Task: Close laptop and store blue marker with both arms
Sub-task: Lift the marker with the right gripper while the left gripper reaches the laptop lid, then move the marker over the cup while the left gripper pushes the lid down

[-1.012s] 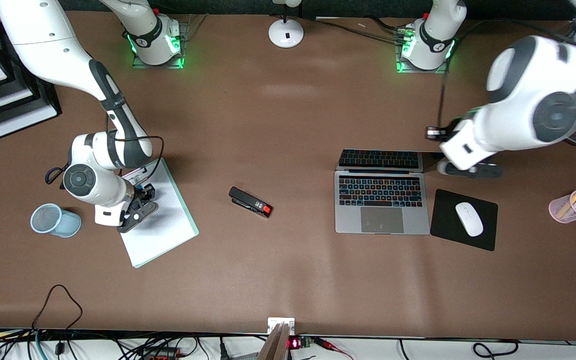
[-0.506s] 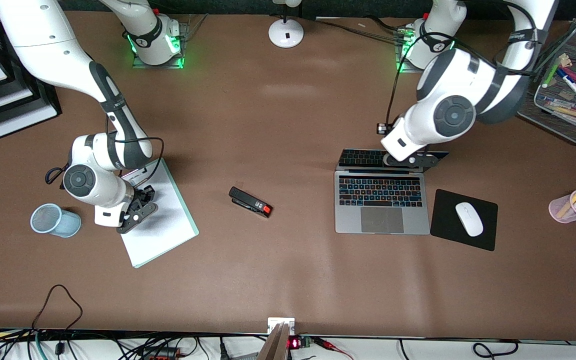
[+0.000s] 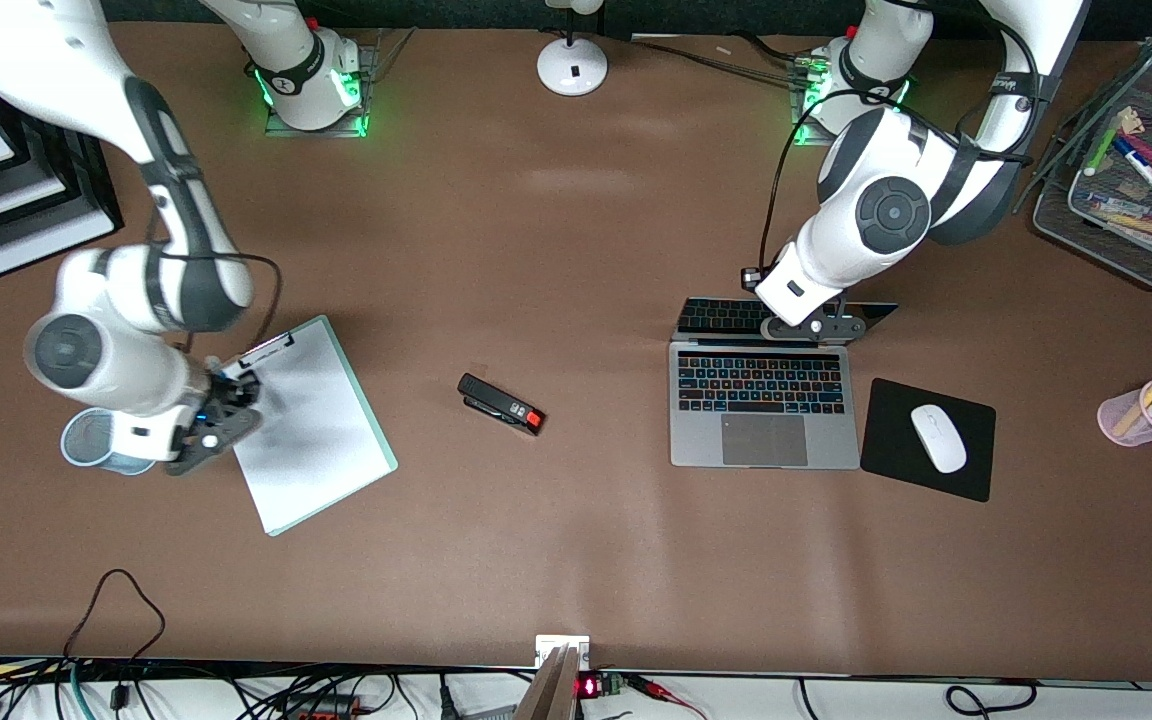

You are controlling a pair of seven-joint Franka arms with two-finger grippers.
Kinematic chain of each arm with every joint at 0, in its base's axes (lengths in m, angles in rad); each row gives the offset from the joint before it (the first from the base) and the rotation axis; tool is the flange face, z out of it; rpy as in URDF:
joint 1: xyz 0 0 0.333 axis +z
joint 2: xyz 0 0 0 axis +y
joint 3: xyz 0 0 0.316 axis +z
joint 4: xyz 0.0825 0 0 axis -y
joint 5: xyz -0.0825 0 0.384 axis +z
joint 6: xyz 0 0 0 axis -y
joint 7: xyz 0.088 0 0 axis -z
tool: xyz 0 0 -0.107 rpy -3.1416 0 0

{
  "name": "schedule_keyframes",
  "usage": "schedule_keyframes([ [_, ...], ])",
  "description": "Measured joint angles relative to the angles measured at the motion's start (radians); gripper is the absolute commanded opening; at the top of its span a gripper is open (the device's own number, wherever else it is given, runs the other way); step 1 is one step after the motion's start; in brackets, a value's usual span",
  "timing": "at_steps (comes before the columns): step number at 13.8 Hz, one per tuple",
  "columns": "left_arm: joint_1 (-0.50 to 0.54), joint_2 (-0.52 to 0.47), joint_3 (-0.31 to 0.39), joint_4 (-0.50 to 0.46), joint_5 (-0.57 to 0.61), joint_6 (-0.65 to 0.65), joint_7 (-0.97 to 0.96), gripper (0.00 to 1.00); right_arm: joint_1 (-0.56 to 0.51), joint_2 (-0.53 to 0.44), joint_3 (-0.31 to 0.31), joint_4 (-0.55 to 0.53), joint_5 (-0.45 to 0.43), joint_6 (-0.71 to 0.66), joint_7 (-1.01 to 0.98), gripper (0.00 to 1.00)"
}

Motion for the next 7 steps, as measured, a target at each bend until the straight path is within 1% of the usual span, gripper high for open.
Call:
schedule_keyframes([
  [2,0.006,-0.009,0.0,0.017,0.075,0.019,-0.008,0.0,-0.035,-0.03,0.0,0.031,0.056,-0.044,-0.138,0.0],
  [5,0.024,-0.007,0.004,0.029,0.1,0.104,-0.017,0.0,-0.109,-0.053,-0.003,0.04,0.176,-0.053,-0.439,0.0],
  [6,0.035,0.0,0.005,0.029,0.1,0.139,-0.017,0.0,-0.139,-0.054,-0.003,0.041,0.228,-0.053,-0.56,0.0],
  [7,0.042,0.012,0.006,0.029,0.1,0.175,-0.017,0.0,-0.172,-0.054,-0.004,0.044,0.304,-0.053,-0.689,0.0],
])
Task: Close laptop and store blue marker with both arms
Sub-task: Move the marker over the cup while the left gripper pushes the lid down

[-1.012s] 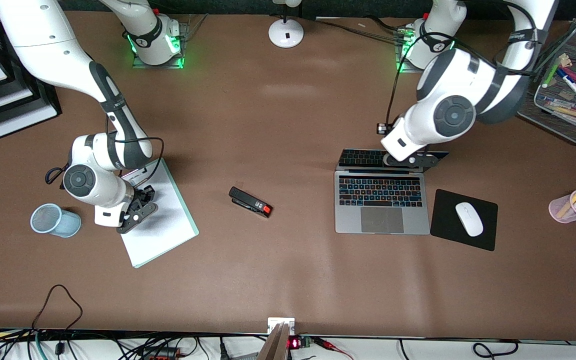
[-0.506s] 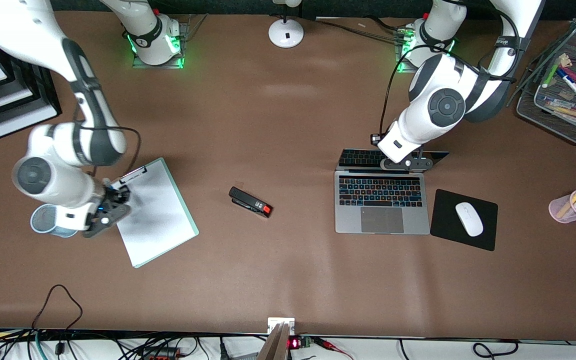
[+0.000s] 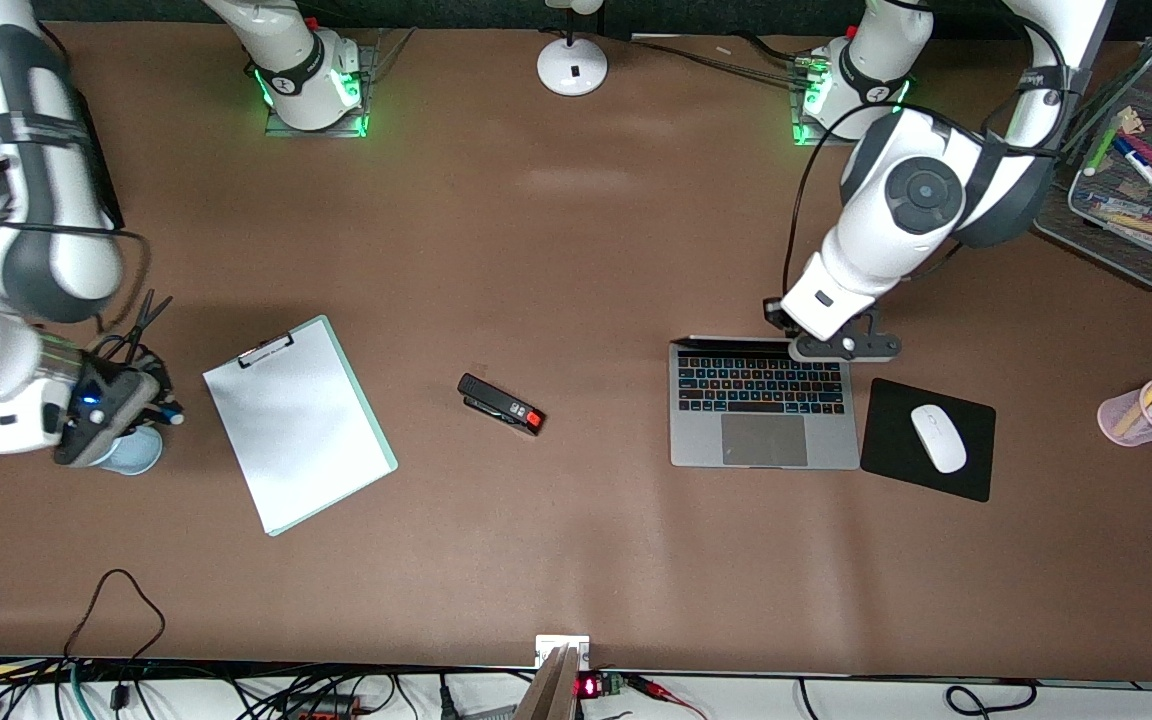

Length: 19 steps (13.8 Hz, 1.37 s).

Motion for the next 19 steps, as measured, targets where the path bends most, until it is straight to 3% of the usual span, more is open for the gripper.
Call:
schedule_keyframes([
  [2,0.005,0.033,0.002,0.0,0.0,0.061,0.0,0.0,-0.064,0.001,-0.003,0.018,0.138,-0.003,-0.231,0.0],
  [5,0.006,0.094,0.004,0.021,0.001,0.129,0.0,0.0,-0.129,0.004,-0.003,0.047,0.244,-0.055,-0.424,0.0],
  [8,0.006,0.16,0.014,0.065,0.061,0.163,-0.002,0.0,-0.182,0.025,-0.003,0.104,0.418,-0.101,-0.64,0.0],
  [13,0.007,0.259,0.029,0.126,0.154,0.201,-0.044,0.0,-0.297,0.122,-0.004,0.207,0.666,-0.309,-0.909,0.0],
  [19,0.003,0.392,0.046,0.161,0.225,0.331,-0.126,0.0,-0.382,0.305,-0.003,0.308,0.829,-0.476,-1.073,0.0],
])
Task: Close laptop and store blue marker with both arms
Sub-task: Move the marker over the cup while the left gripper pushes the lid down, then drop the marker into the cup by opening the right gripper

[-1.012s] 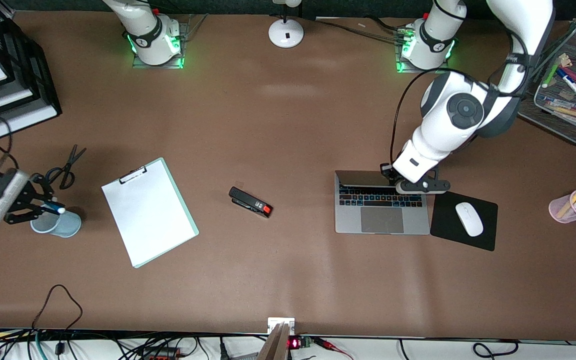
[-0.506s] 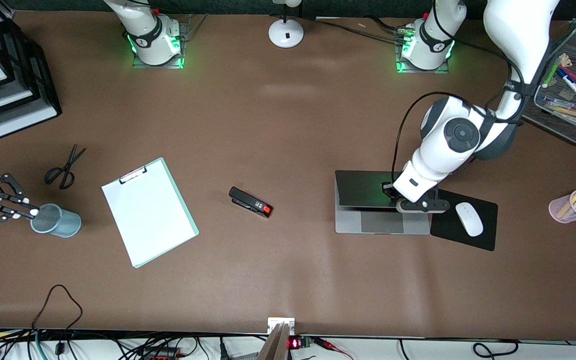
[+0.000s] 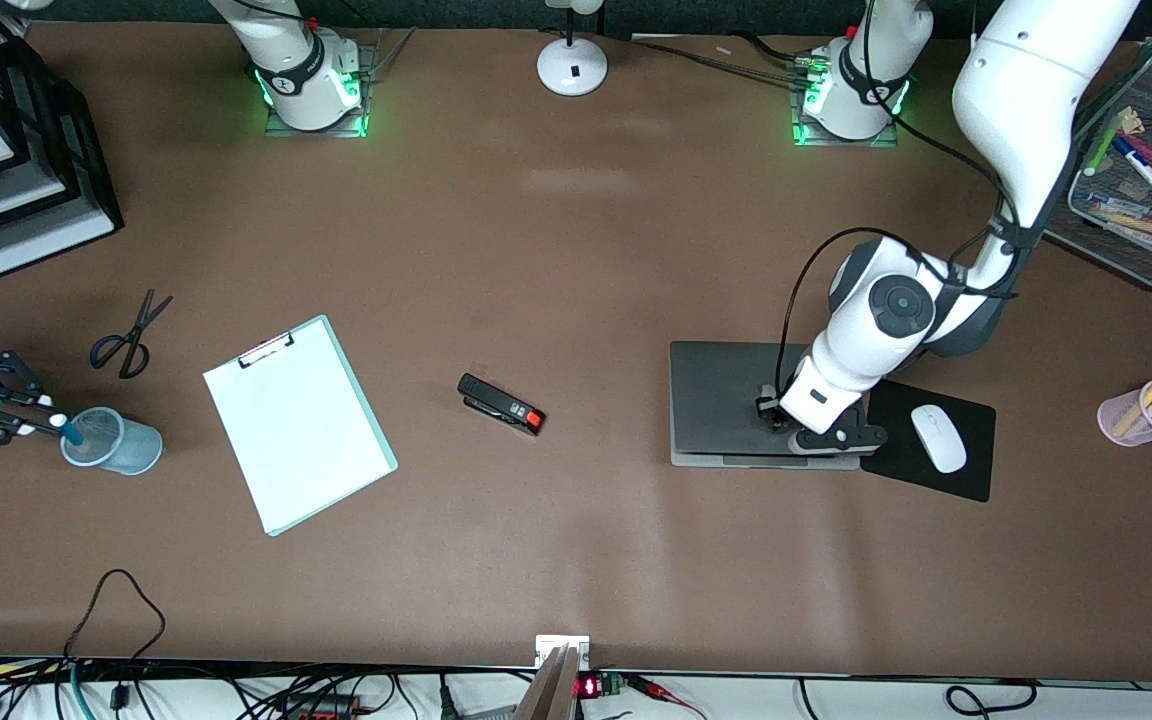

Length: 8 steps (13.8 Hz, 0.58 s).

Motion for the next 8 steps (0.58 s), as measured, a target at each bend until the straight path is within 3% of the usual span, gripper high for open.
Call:
schedule_keyframes([
  [4,-0.02,0.099,0.009,0.069,0.001,0.001,-0.009,0.0,-0.038,0.061,-0.001,0.027,0.001,-0.015,-0.025,0.0],
  [8,-0.095,0.123,0.082,0.103,0.001,0.001,-0.01,0.0,-0.051,0.065,-0.018,0.031,-0.027,-0.016,-0.025,0.07],
])
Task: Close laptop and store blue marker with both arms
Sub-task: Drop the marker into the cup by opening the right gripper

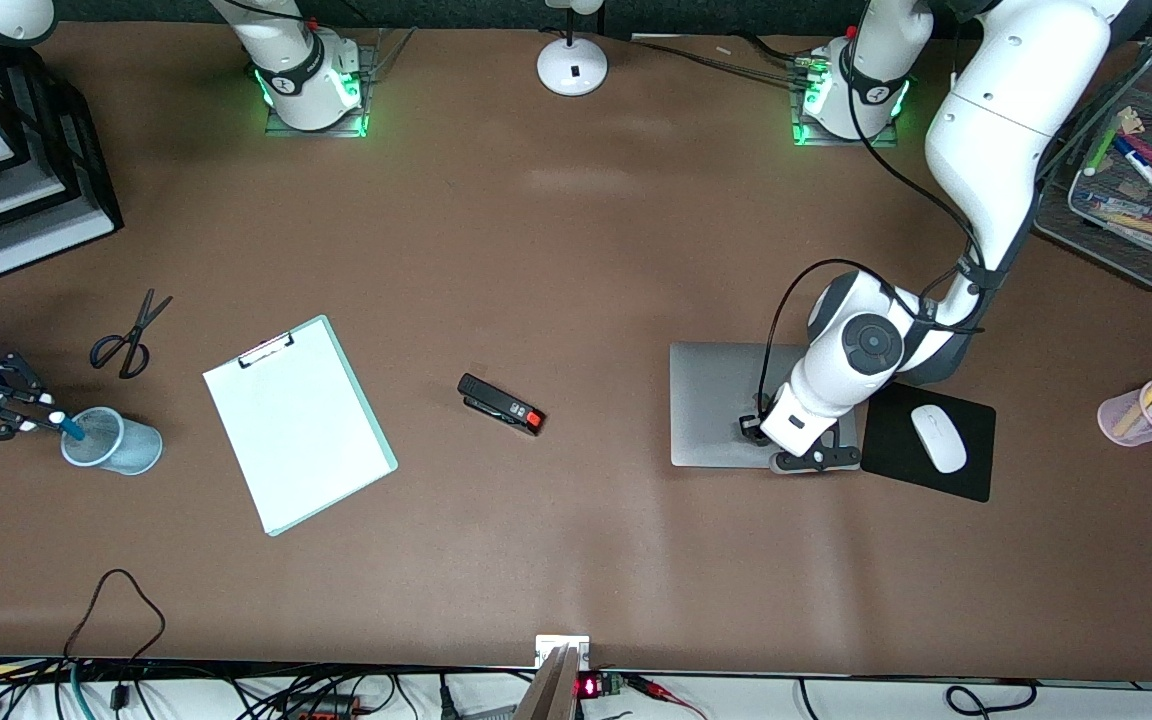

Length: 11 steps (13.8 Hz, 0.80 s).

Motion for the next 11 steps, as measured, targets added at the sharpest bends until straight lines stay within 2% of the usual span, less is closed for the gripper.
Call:
schedule_keyframes([
  [2,-0.015,-0.001,0.014,0.004,0.0,0.0,-0.002,0.0,-0.001,0.017,-0.001,0.0,-0.015,0.0,0.001,0.08],
  [3,-0.016,-0.001,0.015,0.006,0.0,0.0,-0.002,0.0,-0.001,0.028,-0.001,0.0,-0.016,0.002,0.001,0.14],
  [4,-0.016,-0.001,0.017,0.009,0.0,0.0,-0.002,0.0,-0.001,0.039,-0.001,0.0,-0.017,0.008,0.001,0.4],
  [5,-0.015,-0.002,0.021,0.015,0.0,-0.01,-0.002,0.0,-0.001,0.045,-0.001,0.0,-0.017,0.016,0.001,0.99],
  [7,-0.012,-0.023,0.027,0.037,0.001,-0.096,-0.001,0.0,0.001,0.049,-0.001,0.001,-0.037,0.025,0.021,1.0],
  [11,-0.003,-0.128,0.027,0.094,0.002,-0.355,0.008,0.0,0.013,0.026,0.002,0.034,-0.175,0.025,0.249,1.0],
])
